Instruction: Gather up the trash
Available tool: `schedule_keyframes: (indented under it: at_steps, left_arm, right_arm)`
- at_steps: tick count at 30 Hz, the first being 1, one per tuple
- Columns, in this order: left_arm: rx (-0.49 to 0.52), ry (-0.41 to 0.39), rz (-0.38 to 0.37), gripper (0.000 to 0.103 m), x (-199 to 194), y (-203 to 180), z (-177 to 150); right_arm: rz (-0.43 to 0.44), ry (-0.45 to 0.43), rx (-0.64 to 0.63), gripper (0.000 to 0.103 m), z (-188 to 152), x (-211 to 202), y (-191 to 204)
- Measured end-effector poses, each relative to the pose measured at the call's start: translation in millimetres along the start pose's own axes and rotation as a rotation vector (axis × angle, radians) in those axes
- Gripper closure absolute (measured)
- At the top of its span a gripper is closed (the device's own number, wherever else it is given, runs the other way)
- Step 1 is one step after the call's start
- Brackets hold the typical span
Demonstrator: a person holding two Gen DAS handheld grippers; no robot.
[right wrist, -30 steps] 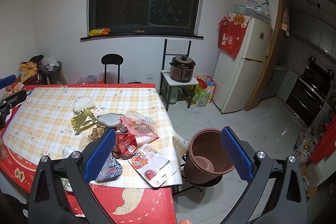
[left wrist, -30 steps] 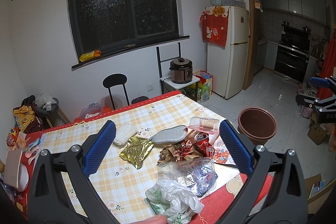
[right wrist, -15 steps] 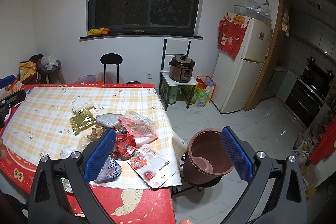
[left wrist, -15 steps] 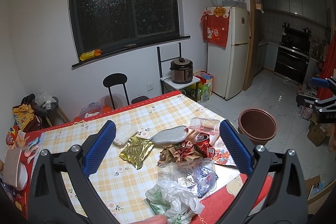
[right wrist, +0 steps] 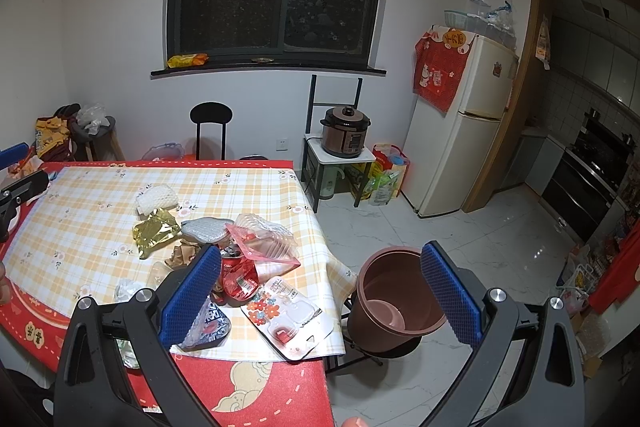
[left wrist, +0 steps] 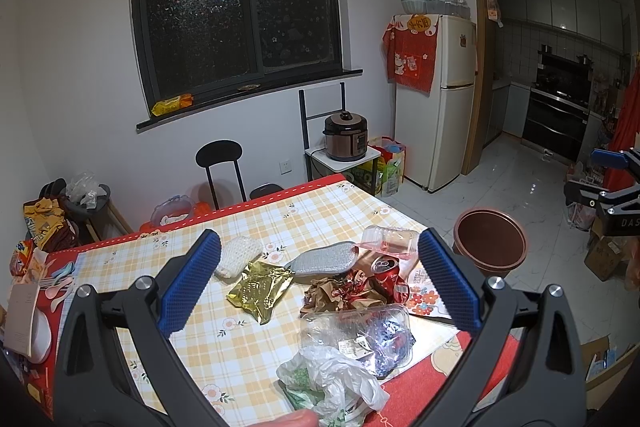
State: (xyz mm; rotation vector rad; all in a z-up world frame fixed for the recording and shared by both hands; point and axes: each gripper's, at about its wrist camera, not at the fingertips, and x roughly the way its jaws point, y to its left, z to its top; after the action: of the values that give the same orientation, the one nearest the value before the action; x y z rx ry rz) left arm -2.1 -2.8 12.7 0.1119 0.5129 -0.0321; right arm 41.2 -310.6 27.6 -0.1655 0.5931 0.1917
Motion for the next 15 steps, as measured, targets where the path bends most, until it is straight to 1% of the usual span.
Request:
schedule_keyframes:
  at_steps: [15]
  left_arm:
    - [-0.004,-0.002,-0.001,0.006,2.1,2.6,3.0]
  right_arm:
    - [-0.001,0.000,0.000,0.005,-1.0,-0.2,1.1]
